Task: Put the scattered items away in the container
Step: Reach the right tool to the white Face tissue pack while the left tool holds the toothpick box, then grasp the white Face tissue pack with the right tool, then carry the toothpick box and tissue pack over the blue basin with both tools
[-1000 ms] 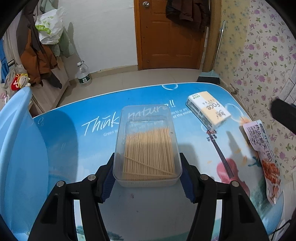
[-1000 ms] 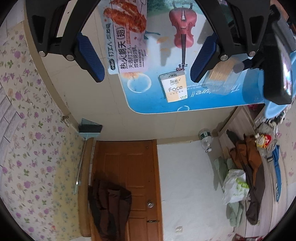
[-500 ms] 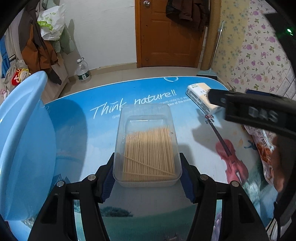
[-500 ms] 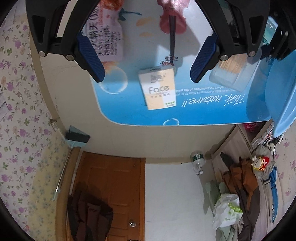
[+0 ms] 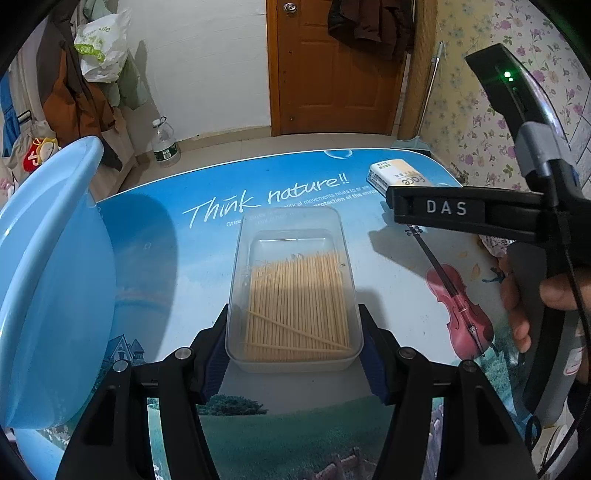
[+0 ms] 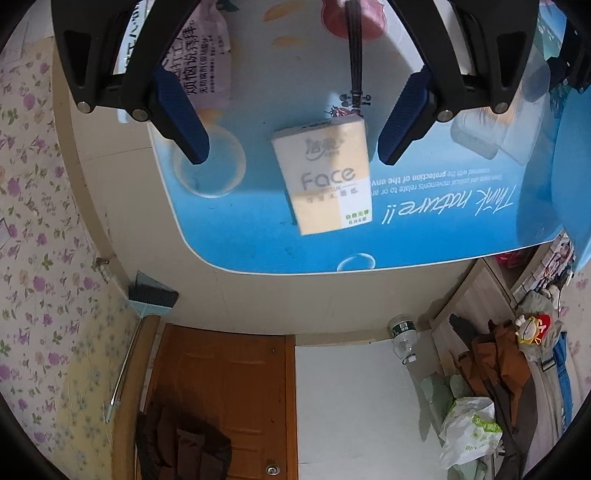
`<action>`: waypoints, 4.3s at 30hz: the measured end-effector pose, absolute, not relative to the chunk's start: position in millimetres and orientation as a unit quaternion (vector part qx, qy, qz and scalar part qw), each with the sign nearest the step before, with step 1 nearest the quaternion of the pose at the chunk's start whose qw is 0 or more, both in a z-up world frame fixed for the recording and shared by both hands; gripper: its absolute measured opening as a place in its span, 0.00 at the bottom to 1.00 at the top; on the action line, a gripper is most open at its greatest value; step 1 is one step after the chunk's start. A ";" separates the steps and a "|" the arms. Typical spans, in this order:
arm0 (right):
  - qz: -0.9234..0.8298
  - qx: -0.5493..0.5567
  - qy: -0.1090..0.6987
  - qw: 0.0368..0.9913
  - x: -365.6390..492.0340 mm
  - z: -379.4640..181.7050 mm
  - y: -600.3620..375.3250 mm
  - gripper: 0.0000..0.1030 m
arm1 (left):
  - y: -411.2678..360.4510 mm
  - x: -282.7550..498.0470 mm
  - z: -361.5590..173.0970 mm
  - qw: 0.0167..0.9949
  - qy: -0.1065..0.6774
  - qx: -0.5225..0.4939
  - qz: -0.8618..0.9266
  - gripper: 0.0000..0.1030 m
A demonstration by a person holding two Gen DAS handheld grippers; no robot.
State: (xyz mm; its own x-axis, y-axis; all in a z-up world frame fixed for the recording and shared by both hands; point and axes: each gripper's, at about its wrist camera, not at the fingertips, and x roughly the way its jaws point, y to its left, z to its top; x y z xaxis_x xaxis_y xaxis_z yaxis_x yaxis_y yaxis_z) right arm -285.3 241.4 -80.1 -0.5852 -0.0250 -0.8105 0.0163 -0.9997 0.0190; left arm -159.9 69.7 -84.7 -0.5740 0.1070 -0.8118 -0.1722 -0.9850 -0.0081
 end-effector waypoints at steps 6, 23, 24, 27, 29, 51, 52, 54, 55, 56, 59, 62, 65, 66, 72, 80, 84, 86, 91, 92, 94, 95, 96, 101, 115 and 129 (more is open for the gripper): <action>-0.890 0.455 0.012 0.024 -287.9 -86.9 232.2 0.81 | 69.6 -160.6 -84.2 0.079 0.036 -0.456 0.886 0.58; -0.894 0.443 0.021 0.057 -277.9 -87.8 220.2 0.46 | 68.0 -156.7 -82.9 0.081 0.034 -0.454 0.886 0.58; -0.894 0.443 0.019 0.057 -275.4 -88.1 220.7 0.46 | 67.7 -156.1 -81.9 0.082 0.034 -0.454 0.886 0.58; -0.895 0.443 0.012 0.057 -268.2 -86.8 222.0 0.46 | 67.2 -153.1 -78.8 0.084 0.036 -0.452 0.888 0.58; -0.894 0.443 0.008 0.059 -263.3 -85.6 222.3 0.46 | 66.4 -149.0 -76.6 0.085 0.039 -0.448 0.889 0.58; -0.906 0.420 -0.017 0.048 -133.1 -58.8 209.2 0.46 | 47.5 -72.7 -71.3 0.088 0.056 -0.438 0.893 0.58; -0.906 0.420 -0.020 0.049 -128.8 -58.6 208.4 0.46 | 46.1 -68.2 -71.4 0.089 0.056 -0.438 0.893 0.58; -0.906 0.420 -0.022 0.050 -121.1 -58.2 207.5 0.46 | 43.1 -61.0 -71.8 0.089 0.055 -0.438 0.893 0.58; -0.906 0.420 -0.021 0.049 -113.5 -57.9 206.1 0.46 | 40.9 -56.9 -71.9 0.089 0.055 -0.438 0.893 0.58; -0.906 0.419 -0.021 0.048 -107.1 -57.5 205.1 0.46 | 39.7 -54.2 -71.6 0.088 0.055 -0.438 0.893 0.58; -0.909 0.414 -0.022 0.046 -88.1 -56.3 200.4 0.46 | 33.0 -47.1 -71.7 0.085 0.052 -0.437 0.894 0.58; -0.912 0.407 -0.019 0.044 -73.1 -51.2 197.9 0.46 | 26.7 -40.9 -71.2 0.081 0.049 -0.435 0.895 0.58; -0.915 0.402 -0.020 0.045 -61.7 -46.7 196.1 0.46 | 20.0 -33.4 -68.3 0.078 0.045 -0.432 0.897 0.58; -0.915 0.401 -0.022 0.047 -58.7 -45.2 194.4 0.46 | 18.0 -31.3 -66.9 0.078 0.044 -0.431 0.898 0.58; -0.914 0.401 -0.023 0.055 -45.0 -43.8 185.0 0.46 | 8.7 -20.0 -59.6 0.076 0.044 -0.421 0.903 0.58; -0.916 0.394 -0.033 0.063 -31.5 -36.2 177.2 0.46 | -3.0 -10.2 -54.8 0.072 0.034 -0.419 0.905 0.58; -0.921 0.383 -0.039 0.068 -25.9 -25.8 175.4 0.46 | -7.1 -6.8 -48.0 0.069 0.030 -0.412 0.908 0.58; -0.922 0.379 -0.038 0.069 -23.7 -22.6 173.9 0.46 | -10.2 -6.4 -44.8 0.068 0.027 -0.408 0.910 0.58; -0.922 0.378 -0.034 0.071 -22.3 -18.9 169.8 0.46 | -15.7 -5.8 -39.6 0.065 0.022 -0.403 0.913 0.58; -0.922 0.379 -0.034 0.072 -22.3 -19.5 168.6 0.46 | -16.7 -5.8 -39.4 0.064 0.020 -0.403 0.913 0.58; -0.921 0.382 -0.033 0.073 -21.9 -21.2 167.1 0.46 | -18.9 -5.1 -38.8 0.063 0.017 -0.403 0.913 0.58; -0.920 0.383 -0.033 0.073 -21.7 -22.0 166.2 0.46 | -19.7 -4.9 -38.5 0.063 0.017 -0.403 0.913 0.58; -0.920 0.384 -0.033 0.074 -21.4 -22.9 165.8 0.46 | -20.6 -4.7 -37.8 0.062 0.017 -0.402 0.913 0.58; -0.919 0.385 -0.034 0.075 -21.2 -23.8 164.8 0.46 | -26.0 -3.9 -32.8 0.060 0.013 -0.395 0.917 0.58; -0.916 0.391 -0.040 0.076 -19.3 -29.7 164.8 0.46 | -28.4 -2.7 -48.9 0.053 0.016 -0.406 0.912 0.59; -0.914 0.396 -0.047 0.076 -19.8 -34.9 168.1 0.46 | -22.7 -9.7 -59.9 0.043 0.021 -0.401 0.915 0.60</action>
